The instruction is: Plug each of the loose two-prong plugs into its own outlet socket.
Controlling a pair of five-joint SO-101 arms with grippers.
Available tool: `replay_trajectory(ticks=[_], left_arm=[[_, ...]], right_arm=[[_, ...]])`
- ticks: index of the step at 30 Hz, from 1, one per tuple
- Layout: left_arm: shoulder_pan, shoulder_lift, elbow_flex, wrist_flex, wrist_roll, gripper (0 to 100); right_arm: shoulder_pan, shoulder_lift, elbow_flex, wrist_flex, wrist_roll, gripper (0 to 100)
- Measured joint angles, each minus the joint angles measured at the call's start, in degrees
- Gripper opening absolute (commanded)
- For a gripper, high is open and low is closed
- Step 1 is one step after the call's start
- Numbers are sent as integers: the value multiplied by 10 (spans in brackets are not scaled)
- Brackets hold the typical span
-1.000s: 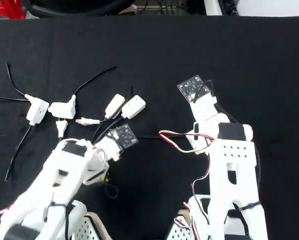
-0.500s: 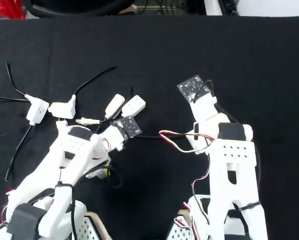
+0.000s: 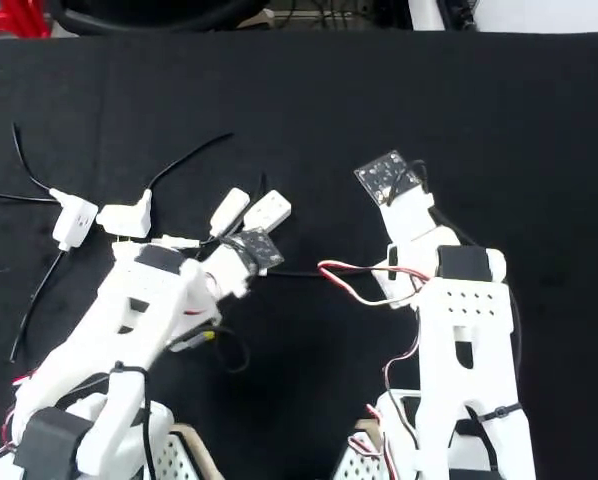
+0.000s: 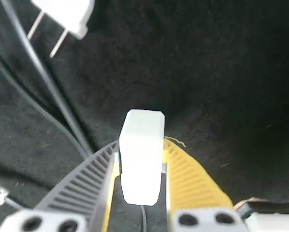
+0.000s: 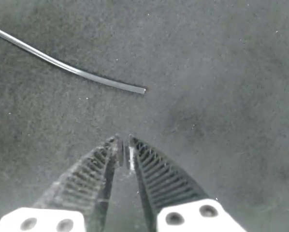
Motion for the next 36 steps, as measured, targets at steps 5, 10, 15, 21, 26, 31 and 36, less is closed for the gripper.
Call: replay_trajectory(ticks=[5,10,15,21,26,31,36], left_arm=[[124,0,0,0,83,30],[164,5,-1,-1,115,82],[129,6,-1,-4,119,282],[38,7,-25,-9,78,243],[0,7,-35,-8,-6,242],[-4,7,-44,15,-22,241],[-11,-22,-122,131,19,241]], right_arm=[[0,0,0,0,0,13],[0,0,0,0,7,13],[0,0,0,0,7,13],[0,0,3,0,7,13],[0,0,3,0,7,13],[0,0,3,0,7,13],[0,0,3,0,7,14]])
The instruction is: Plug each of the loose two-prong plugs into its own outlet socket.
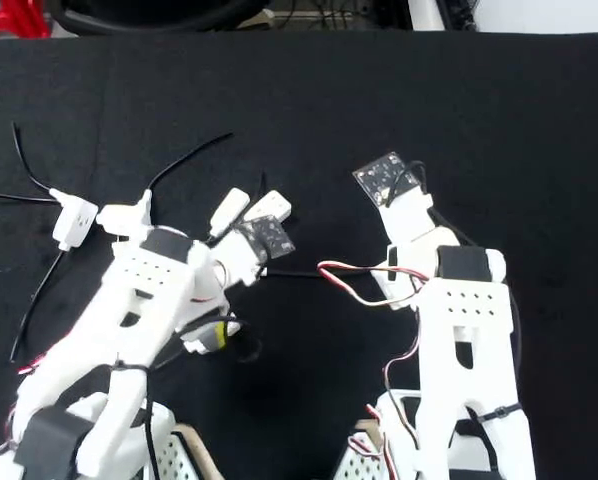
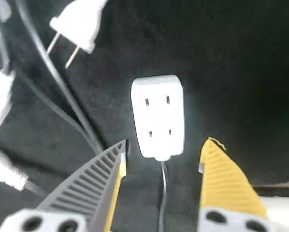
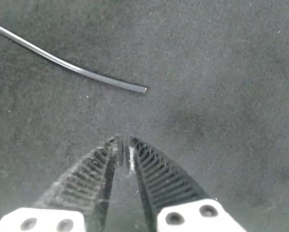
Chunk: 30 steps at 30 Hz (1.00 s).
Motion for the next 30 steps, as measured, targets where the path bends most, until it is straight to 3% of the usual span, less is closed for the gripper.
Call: replay_trajectory(ticks=[3,8,12,16,22,30], left_arm=[[-44,-75,-21,31,15,241],[-149,-239,6,31,17,241],[-235,-360,112,-33,18,241],[-275,-452,251,-101,19,241],[-285,-581,390,-127,51,241],[-319,-764,501,-121,85,241]], right_arm=[[-23,1,0,-9,0,15],[-155,4,0,-35,25,36],[-280,4,12,-82,44,109],[-375,31,37,-169,57,145],[-403,174,38,-302,69,165],[-406,344,-31,-350,72,162]])
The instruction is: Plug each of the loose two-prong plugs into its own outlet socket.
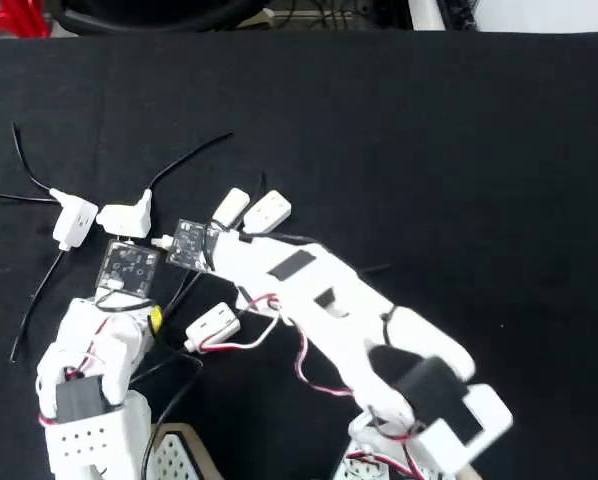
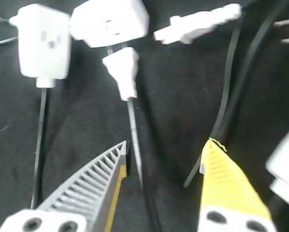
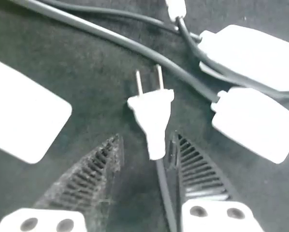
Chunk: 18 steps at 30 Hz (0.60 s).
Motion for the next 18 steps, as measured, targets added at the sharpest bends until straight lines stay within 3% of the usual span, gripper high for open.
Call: replay_trajectory(ticks=[5,13,18], left_arm=[[-12,-7,2,2,0,241],[-18,-11,5,3,0,241],[-18,-11,17,3,0,241]], right_arm=[[1,54,-44,0,0,156],[6,105,-104,27,0,11],[7,107,-105,38,0,11]])
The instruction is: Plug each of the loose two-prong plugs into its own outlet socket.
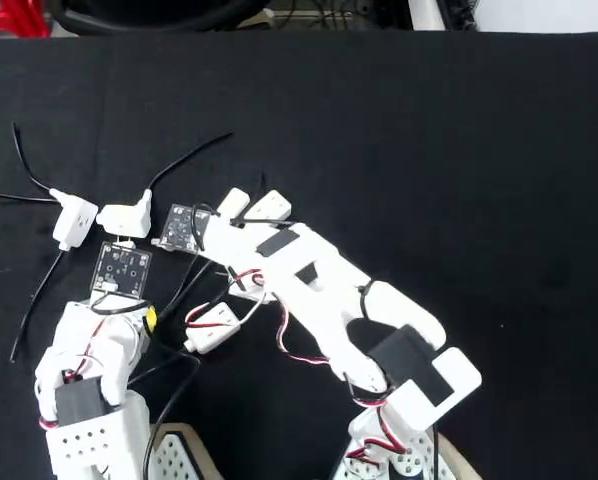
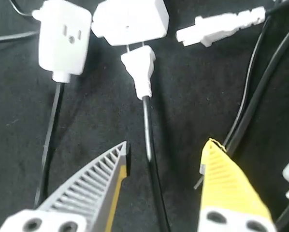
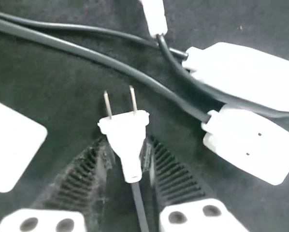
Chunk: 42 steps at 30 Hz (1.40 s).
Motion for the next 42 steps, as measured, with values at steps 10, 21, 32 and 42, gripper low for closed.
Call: replay_trajectory(ticks=[10,21,32,42], left_arm=[[0,0,19,-31,0,241],[8,0,20,-32,-2,241],[10,0,22,-32,-23,241],[10,0,22,-32,-23,241]], right_arm=[[70,-66,-76,241,138,14],[116,-75,-83,324,381,276],[145,-118,-136,402,11,149],[127,-128,-88,397,-387,256]])
